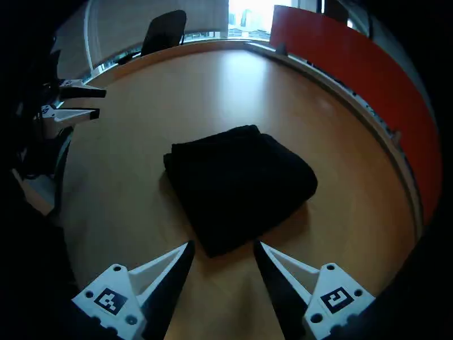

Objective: Fold towel

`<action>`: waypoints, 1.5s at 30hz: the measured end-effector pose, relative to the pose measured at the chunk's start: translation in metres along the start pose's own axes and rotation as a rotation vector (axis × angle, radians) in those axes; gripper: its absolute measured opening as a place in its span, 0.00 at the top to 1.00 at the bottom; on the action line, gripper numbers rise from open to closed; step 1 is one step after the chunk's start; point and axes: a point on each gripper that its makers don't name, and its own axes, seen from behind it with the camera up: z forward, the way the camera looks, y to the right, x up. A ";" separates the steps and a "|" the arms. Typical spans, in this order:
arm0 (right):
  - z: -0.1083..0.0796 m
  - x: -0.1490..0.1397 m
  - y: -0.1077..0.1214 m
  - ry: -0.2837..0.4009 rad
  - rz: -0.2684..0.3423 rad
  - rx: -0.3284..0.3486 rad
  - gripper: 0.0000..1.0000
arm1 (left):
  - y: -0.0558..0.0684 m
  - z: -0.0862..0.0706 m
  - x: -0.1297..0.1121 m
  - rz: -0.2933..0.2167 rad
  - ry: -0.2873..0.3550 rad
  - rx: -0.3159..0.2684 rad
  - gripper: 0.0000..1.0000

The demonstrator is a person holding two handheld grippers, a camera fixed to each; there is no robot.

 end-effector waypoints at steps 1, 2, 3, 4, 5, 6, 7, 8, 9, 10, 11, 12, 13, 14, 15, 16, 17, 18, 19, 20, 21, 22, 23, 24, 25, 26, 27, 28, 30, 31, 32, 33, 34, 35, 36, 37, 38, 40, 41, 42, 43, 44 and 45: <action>0.000 -0.001 -0.001 0.000 0.006 -0.003 0.21 | 0.000 0.000 0.000 0.000 0.000 -0.001 0.01; 0.001 -0.002 -0.001 0.000 0.013 -0.006 0.22 | 0.001 0.000 0.000 0.001 0.000 -0.002 0.01; 0.001 -0.003 -0.002 0.000 0.020 -0.007 0.22 | 0.001 0.000 0.000 0.001 0.000 -0.003 0.01; 0.002 -0.004 -0.003 0.001 0.027 -0.008 0.24 | 0.002 0.001 0.000 0.002 0.000 -0.004 0.01; 0.003 -0.004 -0.004 0.001 0.036 -0.010 0.25 | 0.002 0.001 0.000 0.003 0.000 -0.006 0.01; 0.003 -0.005 -0.004 0.002 0.045 -0.013 0.26 | 0.003 0.001 0.000 0.003 -0.001 -0.006 0.00; 0.004 -0.005 -0.004 0.002 0.055 -0.016 0.27 | 0.003 0.001 0.000 0.003 -0.001 -0.006 0.01; 0.005 -0.006 -0.005 0.002 0.066 -0.020 0.30 | 0.003 0.001 -0.001 0.003 -0.002 -0.006 0.01; 0.005 -0.007 -0.005 0.002 0.075 -0.022 0.32 | 0.004 0.001 -0.001 0.003 -0.002 -0.007 0.01; 0.006 -0.008 -0.006 0.003 0.085 -0.023 0.36 | 0.004 0.001 -0.001 0.003 -0.002 -0.007 0.00; 0.006 -0.008 -0.007 0.003 0.095 -0.025 0.39 | 0.004 0.001 -0.001 0.003 -0.002 -0.008 0.00; 0.006 -0.010 -0.007 0.000 0.103 -0.027 0.43 | 0.004 0.001 -0.001 0.003 -0.003 -0.008 0.00; 0.006 -0.011 -0.008 -0.003 0.110 -0.028 0.47 | 0.004 0.001 -0.001 0.003 -0.003 -0.009 0.01; 0.006 -0.013 -0.008 -0.007 0.118 -0.029 0.50 | 0.004 0.000 -0.001 0.003 -0.003 -0.009 0.01; 0.007 -0.013 -0.008 -0.006 0.123 -0.033 0.52 | 0.004 0.000 -0.001 0.004 -0.003 -0.009 0.01; 0.007 -0.014 -0.008 -0.006 0.128 -0.036 0.54 | 0.004 0.000 -0.002 0.005 -0.004 -0.009 0.00; 0.007 -0.014 -0.008 -0.006 0.133 -0.040 0.56 | 0.004 0.000 -0.002 0.006 -0.005 -0.009 0.00; 0.007 -0.014 -0.008 -0.004 0.138 -0.041 0.58 | 0.005 0.000 -0.002 0.006 -0.005 -0.010 0.00; 0.007 -0.014 -0.007 -0.003 0.143 -0.041 0.61 | 0.005 0.000 -0.002 0.007 -0.005 -0.011 0.01; 0.007 -0.014 -0.007 -0.002 0.149 -0.041 0.62 | 0.005 0.000 -0.003 0.007 -0.006 -0.011 0.01; 0.007 -0.014 -0.007 -0.001 0.152 -0.041 0.64 | 0.005 0.000 -0.003 0.007 -0.006 -0.012 0.01; 0.007 -0.014 -0.007 0.000 0.156 -0.041 0.64 | 0.005 0.000 -0.003 0.007 -0.006 -0.012 0.00; 0.007 -0.014 -0.007 0.001 0.159 -0.041 0.64 | 0.005 0.000 -0.003 0.006 -0.006 -0.013 0.01; 0.007 -0.014 -0.007 0.001 0.161 -0.042 0.66 | 0.005 0.000 -0.003 0.006 -0.006 -0.013 0.01; 0.007 -0.014 -0.007 0.001 0.163 -0.043 0.68 | 0.005 0.000 -0.003 0.006 -0.006 -0.013 0.01; 0.007 -0.015 -0.007 0.002 0.164 -0.044 0.71 | 0.005 0.000 -0.003 0.006 -0.006 -0.013 0.00; 0.006 -0.015 -0.007 0.002 0.165 -0.045 0.74 | 0.006 0.000 -0.003 0.006 -0.006 -0.014 0.01; 0.006 -0.015 -0.007 0.002 0.165 -0.046 0.76 | 0.006 0.000 -0.003 0.005 -0.006 -0.015 0.01; 0.006 -0.015 -0.007 0.003 0.167 -0.048 0.83 | 0.006 0.000 -0.003 0.005 -0.006 -0.016 0.00; 0.006 -0.016 -0.007 0.003 0.168 -0.048 0.87 | 0.006 0.000 -0.003 0.005 -0.006 -0.016 0.00; 0.005 -0.016 -0.008 0.003 0.169 -0.049 0.91 | 0.006 0.000 -0.003 0.005 -0.006 -0.016 0.00; 0.005 -0.015 -0.007 0.005 0.170 -0.050 0.94 | 0.006 0.000 -0.004 0.005 -0.007 -0.017 0.01; 0.006 -0.015 -0.007 0.008 0.171 -0.052 0.95 | 0.006 0.000 -0.004 0.005 -0.007 -0.017 0.01; 0.006 -0.014 -0.006 0.011 0.172 -0.053 0.96 | 0.006 0.000 -0.004 0.005 -0.008 -0.018 0.00; 0.005 -0.014 -0.006 0.013 0.172 -0.053 0.96 | 0.006 0.000 -0.004 0.005 -0.007 -0.018 0.00; 0.005 -0.014 -0.005 0.014 0.171 -0.052 0.96 | 0.006 0.000 -0.004 0.004 -0.007 -0.018 0.00; 0.005 -0.013 -0.005 0.016 0.171 -0.052 0.97 | 0.006 0.000 -0.003 0.004 -0.006 -0.019 0.01; 0.004 -0.012 -0.004 0.020 0.167 -0.054 0.97 | 0.006 0.001 -0.003 0.001 -0.006 -0.020 0.00; 0.004 -0.011 -0.003 0.021 0.165 -0.055 0.97 | 0.006 0.001 -0.003 0.000 -0.006 -0.021 0.00; 0.003 -0.010 -0.003 0.024 0.163 -0.055 0.97 | 0.006 0.001 -0.003 -0.001 -0.005 -0.021 0.00; 0.002 -0.009 -0.002 0.026 0.162 -0.055 0.97 | 0.006 0.001 -0.003 -0.002 -0.003 -0.021 0.00; 0.002 -0.008 -0.001 0.029 0.160 -0.055 0.97 | 0.006 0.001 -0.002 -0.003 -0.002 -0.021 0.00; 0.001 -0.007 -0.001 0.029 0.159 -0.056 0.97 | 0.006 0.001 -0.002 -0.002 -0.001 -0.022 0.01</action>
